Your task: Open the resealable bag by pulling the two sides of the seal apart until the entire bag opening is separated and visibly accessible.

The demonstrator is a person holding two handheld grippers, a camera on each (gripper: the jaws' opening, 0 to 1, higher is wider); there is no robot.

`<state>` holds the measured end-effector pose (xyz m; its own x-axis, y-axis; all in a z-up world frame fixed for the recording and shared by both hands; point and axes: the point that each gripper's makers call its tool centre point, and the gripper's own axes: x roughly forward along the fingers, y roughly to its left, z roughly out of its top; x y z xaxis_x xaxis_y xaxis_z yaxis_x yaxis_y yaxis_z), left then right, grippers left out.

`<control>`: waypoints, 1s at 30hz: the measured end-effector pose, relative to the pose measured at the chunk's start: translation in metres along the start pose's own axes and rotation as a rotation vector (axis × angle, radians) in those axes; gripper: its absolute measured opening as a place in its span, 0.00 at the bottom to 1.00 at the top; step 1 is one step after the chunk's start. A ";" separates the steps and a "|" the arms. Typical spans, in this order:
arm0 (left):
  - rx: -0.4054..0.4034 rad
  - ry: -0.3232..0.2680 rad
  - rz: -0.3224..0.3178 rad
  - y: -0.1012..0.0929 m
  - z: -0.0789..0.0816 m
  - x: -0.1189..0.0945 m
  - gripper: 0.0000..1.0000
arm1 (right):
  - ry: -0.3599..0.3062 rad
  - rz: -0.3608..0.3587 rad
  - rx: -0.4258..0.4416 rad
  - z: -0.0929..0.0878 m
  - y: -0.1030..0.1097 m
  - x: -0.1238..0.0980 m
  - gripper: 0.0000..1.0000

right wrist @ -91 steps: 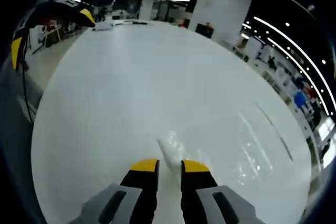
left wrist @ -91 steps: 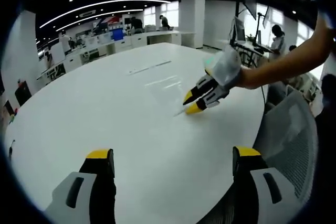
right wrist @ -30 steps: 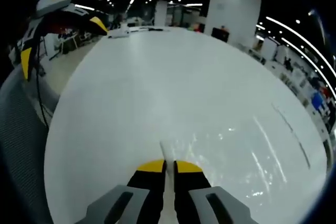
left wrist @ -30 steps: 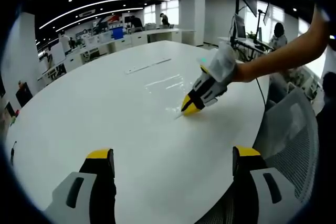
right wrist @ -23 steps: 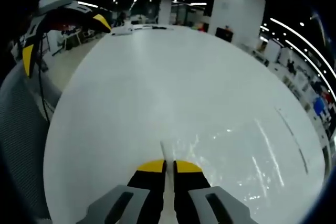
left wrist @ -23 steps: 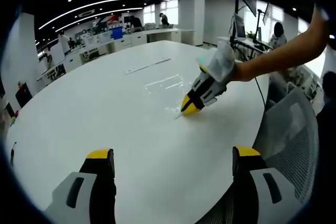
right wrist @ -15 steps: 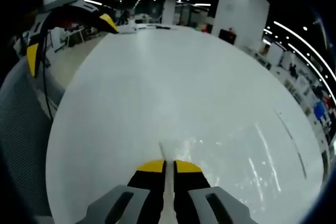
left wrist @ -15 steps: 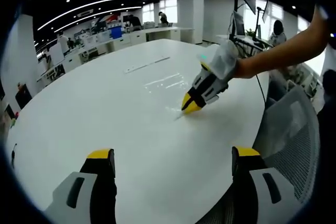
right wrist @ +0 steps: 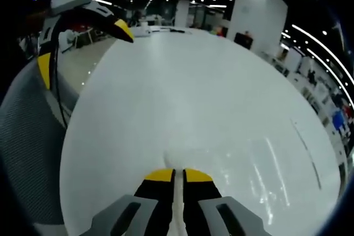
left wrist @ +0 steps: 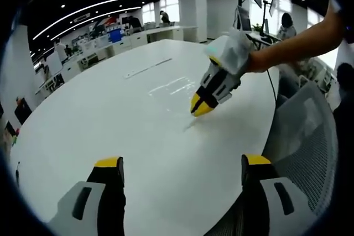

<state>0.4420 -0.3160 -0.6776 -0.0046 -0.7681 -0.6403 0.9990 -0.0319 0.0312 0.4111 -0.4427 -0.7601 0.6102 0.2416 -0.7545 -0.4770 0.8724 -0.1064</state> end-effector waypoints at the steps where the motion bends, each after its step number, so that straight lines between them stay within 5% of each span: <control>1: 0.002 0.001 -0.001 0.000 0.000 0.000 0.85 | 0.000 0.003 -0.003 0.000 0.002 -0.001 0.01; 30: 0.068 0.019 -0.042 -0.015 -0.003 0.009 0.76 | -0.031 0.088 -0.019 0.017 0.043 -0.019 0.01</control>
<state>0.4272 -0.3207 -0.6858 -0.0450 -0.7526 -0.6569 0.9926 -0.1080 0.0557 0.3894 -0.4025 -0.7394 0.5846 0.3297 -0.7413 -0.5409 0.8394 -0.0532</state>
